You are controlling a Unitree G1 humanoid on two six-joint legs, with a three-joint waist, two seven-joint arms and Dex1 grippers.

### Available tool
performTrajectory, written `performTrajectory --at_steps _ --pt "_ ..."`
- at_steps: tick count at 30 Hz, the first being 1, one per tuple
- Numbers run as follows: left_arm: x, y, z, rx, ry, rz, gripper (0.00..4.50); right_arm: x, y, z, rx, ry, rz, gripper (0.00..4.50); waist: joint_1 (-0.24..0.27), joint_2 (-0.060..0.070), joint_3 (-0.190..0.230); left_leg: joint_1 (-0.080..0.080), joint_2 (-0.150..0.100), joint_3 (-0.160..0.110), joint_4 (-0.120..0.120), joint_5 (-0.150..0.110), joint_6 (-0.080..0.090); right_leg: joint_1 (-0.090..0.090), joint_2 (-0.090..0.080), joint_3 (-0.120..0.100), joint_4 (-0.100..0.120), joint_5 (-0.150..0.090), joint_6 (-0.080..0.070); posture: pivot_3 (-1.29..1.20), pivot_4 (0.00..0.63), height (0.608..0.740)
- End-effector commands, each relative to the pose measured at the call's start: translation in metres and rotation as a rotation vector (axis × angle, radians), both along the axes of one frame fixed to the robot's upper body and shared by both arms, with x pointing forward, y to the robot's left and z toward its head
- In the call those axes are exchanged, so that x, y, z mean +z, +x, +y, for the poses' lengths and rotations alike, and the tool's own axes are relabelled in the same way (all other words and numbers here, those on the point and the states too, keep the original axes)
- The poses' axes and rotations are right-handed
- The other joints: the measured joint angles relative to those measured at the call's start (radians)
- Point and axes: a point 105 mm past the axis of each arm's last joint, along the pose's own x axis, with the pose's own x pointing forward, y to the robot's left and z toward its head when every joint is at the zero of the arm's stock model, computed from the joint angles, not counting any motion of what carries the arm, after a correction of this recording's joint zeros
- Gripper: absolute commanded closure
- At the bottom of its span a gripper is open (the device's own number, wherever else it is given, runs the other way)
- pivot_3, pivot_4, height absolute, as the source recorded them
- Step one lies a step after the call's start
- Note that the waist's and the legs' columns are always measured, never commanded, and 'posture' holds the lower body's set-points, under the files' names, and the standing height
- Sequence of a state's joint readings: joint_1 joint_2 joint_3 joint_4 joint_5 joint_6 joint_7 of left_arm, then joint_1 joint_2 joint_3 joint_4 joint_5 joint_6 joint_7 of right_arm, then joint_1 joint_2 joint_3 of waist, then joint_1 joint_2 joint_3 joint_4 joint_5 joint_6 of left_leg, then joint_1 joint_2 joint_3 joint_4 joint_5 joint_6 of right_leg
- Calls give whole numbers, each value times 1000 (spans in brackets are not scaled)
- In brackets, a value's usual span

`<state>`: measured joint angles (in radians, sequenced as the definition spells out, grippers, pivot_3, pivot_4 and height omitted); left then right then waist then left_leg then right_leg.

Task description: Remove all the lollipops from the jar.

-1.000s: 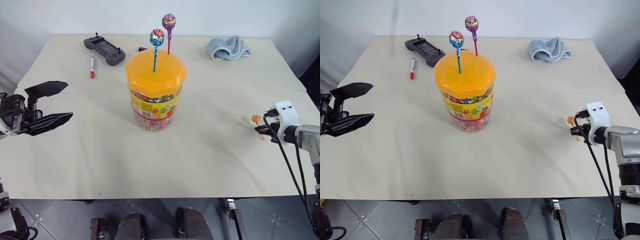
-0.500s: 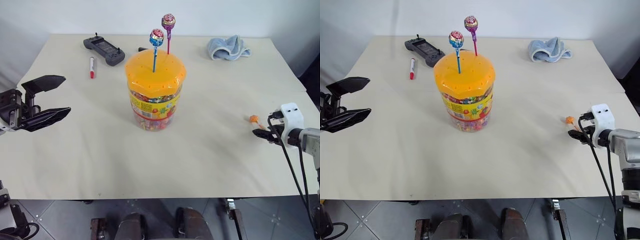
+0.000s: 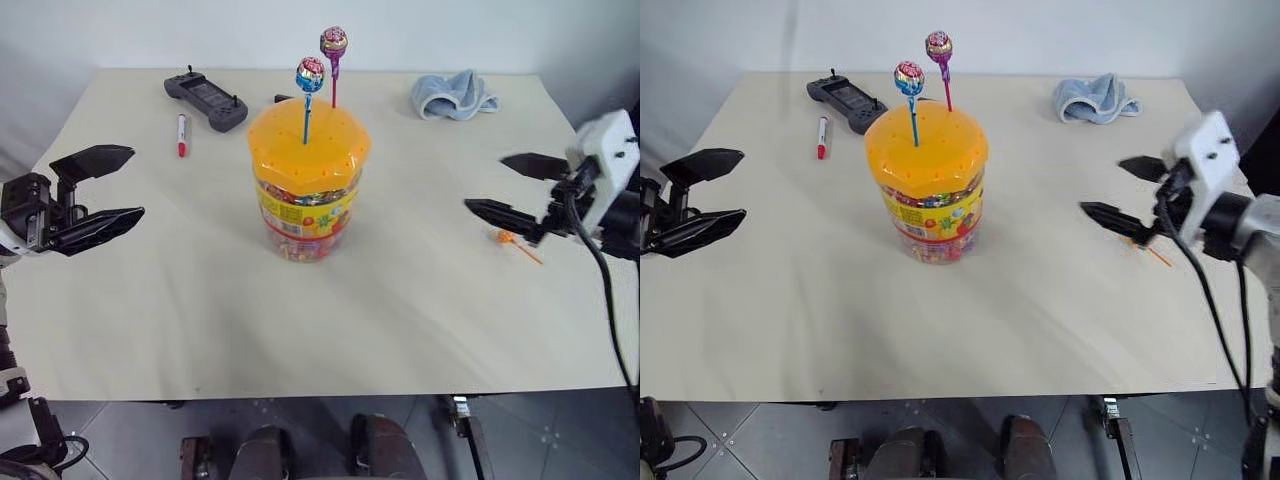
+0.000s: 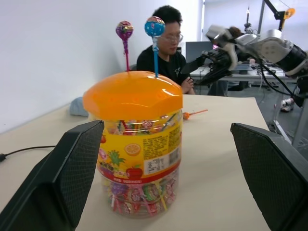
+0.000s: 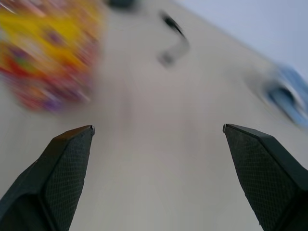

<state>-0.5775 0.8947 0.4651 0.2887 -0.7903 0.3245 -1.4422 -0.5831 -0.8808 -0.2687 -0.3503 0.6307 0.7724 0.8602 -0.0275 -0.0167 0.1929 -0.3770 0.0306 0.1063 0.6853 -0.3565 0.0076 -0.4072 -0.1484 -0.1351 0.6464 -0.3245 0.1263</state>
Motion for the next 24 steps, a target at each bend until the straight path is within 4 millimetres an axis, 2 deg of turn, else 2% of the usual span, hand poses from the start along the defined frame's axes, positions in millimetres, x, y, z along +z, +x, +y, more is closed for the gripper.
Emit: performTrajectory --at_steps 1,6,13,19,24 --pt "6 -1 -5 -18 1 -39 0 16 -19 43 206 36 -41 26 1 0 0 0 0 -1 0 0 0 0 0 0 0 0 0 0 150 740" --pt "4 0 -11 -31 -4 -39 0 27 -24 75 360 56 -58 26 1 0 0 -1 -1 -3 2 0 0 0 0 -1 1 0 0 0 150 740" --pt "2 -3 -14 -25 -9 -43 0 39 -8 97 443 88 -107 26 -4 0 0 -1 -1 -3 2 0 0 0 0 -1 2 0 0 0 150 740" --pt "2 -7 -12 2 -14 -57 0 35 14 129 504 107 -123 26 -16 0 0 -1 -1 -4 2 0 0 0 0 -2 2 0 0 0 150 740" --pt "2 -11 -12 15 -17 -62 0 49 30 156 491 156 -179 26 -31 0 0 -1 -1 -9 2 0 0 -1 0 -2 7 0 0 0 150 740"
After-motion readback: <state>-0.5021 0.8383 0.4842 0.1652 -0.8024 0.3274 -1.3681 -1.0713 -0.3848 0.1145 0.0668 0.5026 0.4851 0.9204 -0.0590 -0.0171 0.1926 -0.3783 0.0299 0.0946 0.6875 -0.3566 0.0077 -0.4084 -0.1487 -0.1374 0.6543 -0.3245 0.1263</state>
